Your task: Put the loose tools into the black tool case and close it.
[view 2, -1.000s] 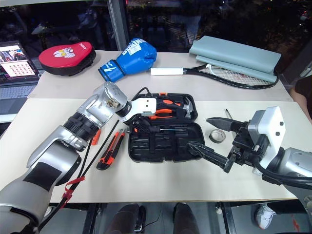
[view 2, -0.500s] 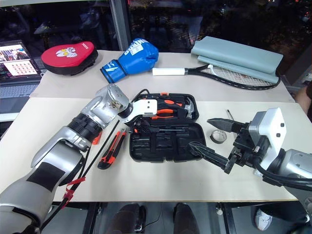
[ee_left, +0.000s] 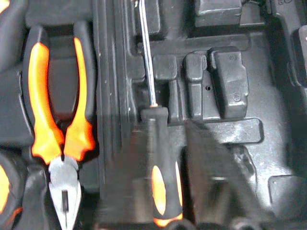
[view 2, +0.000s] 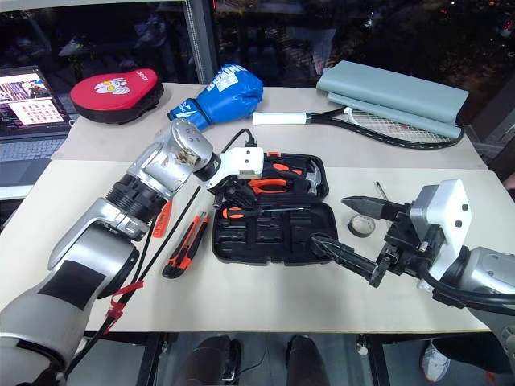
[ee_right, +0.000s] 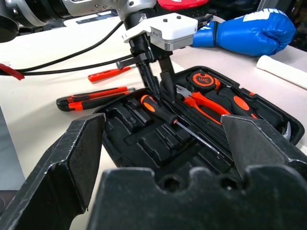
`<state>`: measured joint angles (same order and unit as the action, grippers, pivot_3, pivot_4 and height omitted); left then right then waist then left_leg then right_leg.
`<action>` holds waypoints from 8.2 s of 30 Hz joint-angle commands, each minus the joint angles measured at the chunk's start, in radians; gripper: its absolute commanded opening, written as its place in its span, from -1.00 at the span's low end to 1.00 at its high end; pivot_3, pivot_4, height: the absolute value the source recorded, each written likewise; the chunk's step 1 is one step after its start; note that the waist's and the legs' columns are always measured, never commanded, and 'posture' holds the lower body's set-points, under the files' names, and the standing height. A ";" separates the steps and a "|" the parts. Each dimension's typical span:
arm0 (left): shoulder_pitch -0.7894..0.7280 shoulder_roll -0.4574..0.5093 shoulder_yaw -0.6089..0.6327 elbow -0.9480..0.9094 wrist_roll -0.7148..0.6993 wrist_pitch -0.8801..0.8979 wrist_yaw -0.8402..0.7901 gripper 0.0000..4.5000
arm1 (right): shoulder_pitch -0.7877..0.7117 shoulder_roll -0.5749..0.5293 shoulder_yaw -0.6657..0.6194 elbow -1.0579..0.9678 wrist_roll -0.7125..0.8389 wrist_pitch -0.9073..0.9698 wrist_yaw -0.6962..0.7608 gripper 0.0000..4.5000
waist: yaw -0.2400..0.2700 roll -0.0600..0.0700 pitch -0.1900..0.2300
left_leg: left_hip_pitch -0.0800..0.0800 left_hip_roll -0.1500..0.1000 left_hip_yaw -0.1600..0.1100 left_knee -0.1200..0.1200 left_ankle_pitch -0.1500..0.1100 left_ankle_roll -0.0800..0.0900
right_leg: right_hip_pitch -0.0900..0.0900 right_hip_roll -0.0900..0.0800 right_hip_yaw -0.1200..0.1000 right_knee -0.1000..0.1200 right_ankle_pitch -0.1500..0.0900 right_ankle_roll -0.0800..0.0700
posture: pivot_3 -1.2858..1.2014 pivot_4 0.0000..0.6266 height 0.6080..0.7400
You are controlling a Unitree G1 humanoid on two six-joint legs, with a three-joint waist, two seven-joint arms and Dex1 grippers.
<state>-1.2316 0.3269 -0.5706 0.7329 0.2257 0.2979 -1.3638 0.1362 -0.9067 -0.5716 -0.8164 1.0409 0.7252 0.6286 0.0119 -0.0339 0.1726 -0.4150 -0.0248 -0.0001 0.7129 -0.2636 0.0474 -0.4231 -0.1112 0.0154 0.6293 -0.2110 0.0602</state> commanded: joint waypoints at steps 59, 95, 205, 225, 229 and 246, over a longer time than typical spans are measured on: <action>0.178 0.324 0.389 -0.668 -0.805 0.445 -0.234 0.98 | -0.104 -0.022 0.154 0.651 -0.485 -0.036 0.008 1.00 | -0.024 0.010 -0.003 | 0.015 0.004 0.003 -0.003 0.001 -0.001 | 0.013 0.003 0.002 -0.004 -0.002 -0.002 | 0.03 -0.52 0.94; 0.243 0.441 0.383 -0.630 -0.706 0.345 -0.230 1.00 | -0.604 -0.138 0.502 0.602 -0.590 -0.169 0.444 -0.57 | -0.051 0.012 -0.001 | 0.010 0.005 0.004 -0.004 0.001 -0.001 | 0.003 0.006 0.005 0.000 -0.001 -0.003 | 0.03 -0.52 0.94; 0.242 0.438 0.380 -0.621 -0.633 0.282 -0.218 1.00 | -0.994 0.238 0.837 1.139 -0.998 -0.499 0.716 -0.62 | -0.029 0.012 0.000 | 0.004 0.001 0.003 -0.002 0.001 -0.002 | -0.002 0.003 0.003 0.002 -0.001 -0.002 | 0.03 -0.52 0.94; 0.256 0.450 0.385 -0.632 -0.627 0.277 -0.218 1.00 | -0.960 0.300 0.908 1.187 -1.067 -0.535 0.688 -0.97 | -0.032 0.012 0.000 | 0.005 0.001 0.003 -0.003 0.001 -0.002 | -0.002 0.003 0.003 0.002 -0.001 -0.002 | 0.03 -0.52 0.94; 0.253 0.448 0.383 -0.625 -0.625 0.272 -0.218 1.00 | -0.962 0.316 0.921 1.232 -1.092 -0.566 0.664 -0.97 | -0.036 0.012 0.000 | 0.006 0.001 0.003 -0.003 0.001 -0.002 | -0.001 0.003 0.003 0.002 -0.001 -0.002 | 0.03 -0.52 0.94; 0.311 0.441 0.370 -0.639 -0.591 0.246 -0.183 1.00 | -0.966 0.322 0.783 1.001 -0.956 -0.435 0.637 -0.97 | -0.054 0.012 0.000 | 0.009 0.001 0.003 -0.003 0.001 -0.002 | 0.000 0.003 0.004 0.004 -0.001 -0.002 | 0.03 -0.52 0.94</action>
<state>-0.9401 0.7635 -0.2069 0.1221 -0.3747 0.5597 -1.5722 -0.8237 -0.5639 0.3076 0.3629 -0.0186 0.1746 1.2645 -0.0424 -0.0214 0.1726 -0.4070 -0.0235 0.0032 0.7100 -0.2623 0.0452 -0.4239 -0.1081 0.0192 0.6338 -0.2121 0.0579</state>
